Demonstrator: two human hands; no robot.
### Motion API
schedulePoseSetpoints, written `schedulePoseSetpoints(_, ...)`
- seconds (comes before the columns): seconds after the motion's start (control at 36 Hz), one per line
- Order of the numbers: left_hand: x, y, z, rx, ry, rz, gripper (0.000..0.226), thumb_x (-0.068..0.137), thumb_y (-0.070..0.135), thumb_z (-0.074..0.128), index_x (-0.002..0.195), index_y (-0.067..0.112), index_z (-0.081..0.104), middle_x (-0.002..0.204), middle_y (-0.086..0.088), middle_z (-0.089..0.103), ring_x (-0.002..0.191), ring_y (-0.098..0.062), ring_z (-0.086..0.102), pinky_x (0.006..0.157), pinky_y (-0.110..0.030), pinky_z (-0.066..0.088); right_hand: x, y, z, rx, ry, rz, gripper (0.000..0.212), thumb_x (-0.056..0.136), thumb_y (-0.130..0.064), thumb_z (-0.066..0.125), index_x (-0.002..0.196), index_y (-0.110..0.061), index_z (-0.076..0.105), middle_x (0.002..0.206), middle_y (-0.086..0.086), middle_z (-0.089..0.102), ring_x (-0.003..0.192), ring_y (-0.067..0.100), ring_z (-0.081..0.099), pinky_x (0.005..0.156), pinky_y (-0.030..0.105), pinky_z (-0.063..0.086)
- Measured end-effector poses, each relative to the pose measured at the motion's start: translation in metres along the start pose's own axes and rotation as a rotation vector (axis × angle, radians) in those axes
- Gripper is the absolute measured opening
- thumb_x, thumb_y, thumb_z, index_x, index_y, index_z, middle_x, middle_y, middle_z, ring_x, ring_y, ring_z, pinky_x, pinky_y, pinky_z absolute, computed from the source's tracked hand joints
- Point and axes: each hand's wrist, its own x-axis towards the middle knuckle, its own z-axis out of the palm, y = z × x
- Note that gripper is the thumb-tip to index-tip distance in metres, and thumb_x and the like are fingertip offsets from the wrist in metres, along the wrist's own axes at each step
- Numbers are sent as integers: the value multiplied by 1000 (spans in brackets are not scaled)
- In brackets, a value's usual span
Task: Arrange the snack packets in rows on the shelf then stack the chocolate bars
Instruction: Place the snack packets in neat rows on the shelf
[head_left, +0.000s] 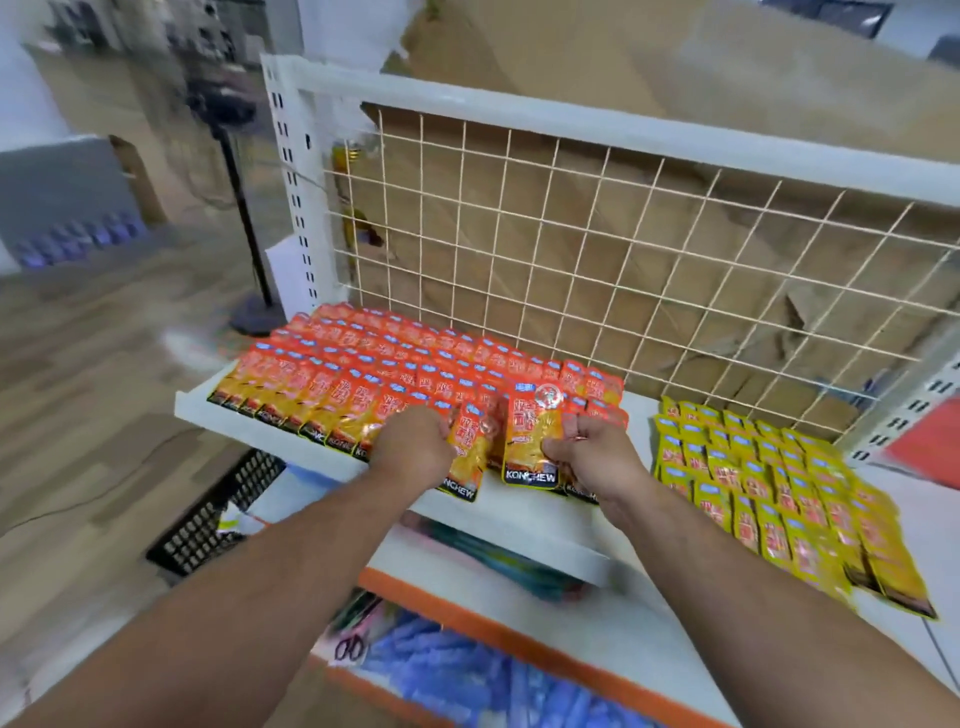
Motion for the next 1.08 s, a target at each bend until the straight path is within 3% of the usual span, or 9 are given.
schedulePoseSetpoints(0.03, -1, 0, 0, 29, 5, 17, 5, 80, 14, 72, 78, 14, 67, 89, -7, 69, 86, -27, 65, 78, -38, 56, -1, 0, 0, 13, -1, 14, 15, 84, -6, 72, 85, -10, 58, 73, 11, 44, 55, 18, 37, 44, 23, 25)
schedulePoseSetpoints(0.08, 0, -2, 1, 67, 21, 50, 11, 81, 15, 71, 91, 14, 67, 93, -4, 67, 85, -27, 65, 76, -39, 57, -3, 0, 1, 34, -5, 27, 13, 85, -5, 72, 91, -10, 61, 74, 12, 46, 52, 17, 38, 43, 22, 24)
schedulePoseSetpoints(0.17, 0, -5, 3, 133, 43, 72, 14, 82, 14, 68, 95, 16, 64, 92, -2, 67, 85, -24, 63, 73, -36, 56, -3, 1, 1, 62, -1, 37, 16, 85, -4, 71, 91, -12, 59, 75, 12, 48, 49, 14, 37, 43, 20, 23)
schedulePoseSetpoints(0.28, 0, -8, 3, 203, 46, 94, 16, 83, 12, 66, 98, 16, 64, 93, -4, 69, 84, -25, 64, 73, -38, 56, -3, 2, 1, 70, -2, 57, 14, 85, -7, 73, 87, -8, 59, 76, 10, 56, 60, 17, 50, 46, 21, 29)
schedulePoseSetpoints(0.42, 2, -11, 3, 255, 48, 59, 18, 85, 8, 63, 102, 15, 63, 95, -6, 68, 84, -26, 64, 72, -39, 57, -7, 5, 2, 89, -39, 76, 27, 87, 1, 70, 78, -13, 49, 65, 4, 50, 37, 3, 46, 40, 16, 32)
schedulePoseSetpoints(0.61, -3, -12, 5, 267, 66, 62, 18, 87, 12, 63, 104, 15, 68, 98, -6, 70, 85, -24, 64, 73, -36, 57, -5, 12, 3, 110, -63, 97, 23, 84, -4, 74, 84, -14, 54, 77, 8, 55, 58, 14, 47, 52, 20, 38)
schedulePoseSetpoints(0.72, -5, -13, 7, 240, 64, 60, 27, 92, 19, 63, 119, 16, 67, 113, -7, 71, 96, -24, 66, 84, -36, 56, -5, 15, 5, 133, -68, 115, 24, 81, -5, 77, 80, -16, 55, 77, 7, 57, 68, 19, 50, 66, 29, 40)
schedulePoseSetpoints(0.86, -8, -14, 5, 232, 94, 72, 34, 94, 27, 63, 126, 17, 65, 122, -6, 68, 104, -26, 65, 88, -39, 55, -7, 18, 9, 120, -60, 128, 25, 84, -6, 75, 78, -17, 53, 74, 9, 54, 65, 19, 46, 57, 27, 36)
schedulePoseSetpoints(1.08, 6, -9, -10, 204, 180, 219, 30, 96, 24, 55, 121, 14, 67, 117, -11, 63, 103, -27, 59, 83, -35, 50, -9, 11, 25, 75, 68, 171, 38, 86, -4, 71, 65, -20, 44, 64, 10, 50, 49, 18, 45, 48, 26, 33)
